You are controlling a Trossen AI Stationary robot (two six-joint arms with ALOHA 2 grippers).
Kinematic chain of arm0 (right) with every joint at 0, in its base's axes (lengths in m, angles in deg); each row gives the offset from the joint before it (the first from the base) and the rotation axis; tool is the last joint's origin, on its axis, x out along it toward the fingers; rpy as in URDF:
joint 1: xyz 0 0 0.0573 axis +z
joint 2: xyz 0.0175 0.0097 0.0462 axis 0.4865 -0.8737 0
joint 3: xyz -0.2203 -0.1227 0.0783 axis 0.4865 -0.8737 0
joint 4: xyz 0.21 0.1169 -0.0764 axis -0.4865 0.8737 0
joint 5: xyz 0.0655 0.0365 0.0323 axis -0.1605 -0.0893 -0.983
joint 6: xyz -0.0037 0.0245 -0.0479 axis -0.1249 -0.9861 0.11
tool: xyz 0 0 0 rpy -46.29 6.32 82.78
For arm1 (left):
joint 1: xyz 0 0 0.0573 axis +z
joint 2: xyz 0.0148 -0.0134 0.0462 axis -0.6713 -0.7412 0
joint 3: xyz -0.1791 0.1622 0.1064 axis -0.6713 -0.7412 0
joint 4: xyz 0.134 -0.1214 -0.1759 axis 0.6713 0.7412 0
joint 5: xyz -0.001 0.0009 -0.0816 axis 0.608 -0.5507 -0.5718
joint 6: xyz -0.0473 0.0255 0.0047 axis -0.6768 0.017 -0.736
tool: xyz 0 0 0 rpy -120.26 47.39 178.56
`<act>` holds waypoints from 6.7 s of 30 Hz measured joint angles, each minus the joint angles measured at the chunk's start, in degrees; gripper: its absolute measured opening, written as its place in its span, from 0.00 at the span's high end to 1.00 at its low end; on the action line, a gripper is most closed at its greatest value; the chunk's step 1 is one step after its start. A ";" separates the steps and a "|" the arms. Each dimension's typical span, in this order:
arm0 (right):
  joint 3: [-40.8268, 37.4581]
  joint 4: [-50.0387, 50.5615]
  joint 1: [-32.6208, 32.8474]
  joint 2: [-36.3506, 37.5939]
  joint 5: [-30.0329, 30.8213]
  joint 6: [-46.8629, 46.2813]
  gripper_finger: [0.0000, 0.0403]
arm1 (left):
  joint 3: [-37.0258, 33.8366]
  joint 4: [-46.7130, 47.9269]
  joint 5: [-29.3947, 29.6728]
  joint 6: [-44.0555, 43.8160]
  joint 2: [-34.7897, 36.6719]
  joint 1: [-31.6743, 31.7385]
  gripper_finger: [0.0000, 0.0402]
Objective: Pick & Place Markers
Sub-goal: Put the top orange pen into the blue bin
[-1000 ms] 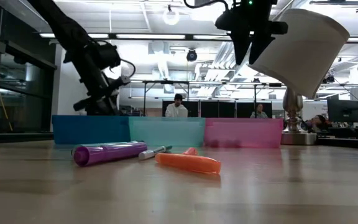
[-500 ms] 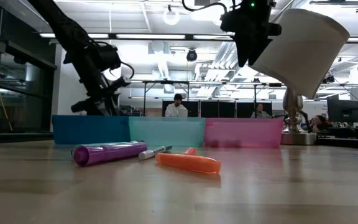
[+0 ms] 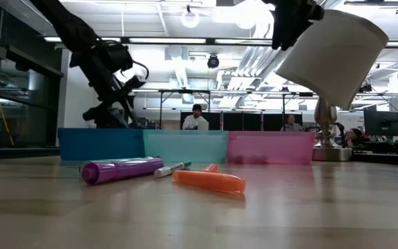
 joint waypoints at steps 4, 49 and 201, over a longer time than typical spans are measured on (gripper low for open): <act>0.00 0.58 0.57 1.05 0.05 0.43 0.48 | 1.64 2.25 -0.03 -0.08 2.62 -0.36 0.69; 0.00 -17.08 12.09 -7.93 -10.75 -18.83 0.48 | 12.13 15.11 30.68 11.24 9.55 -51.25 0.68; -0.20 -28.15 18.36 -24.61 -14.37 -12.05 0.94 | 12.14 11.51 42.31 23.71 24.20 -72.68 0.68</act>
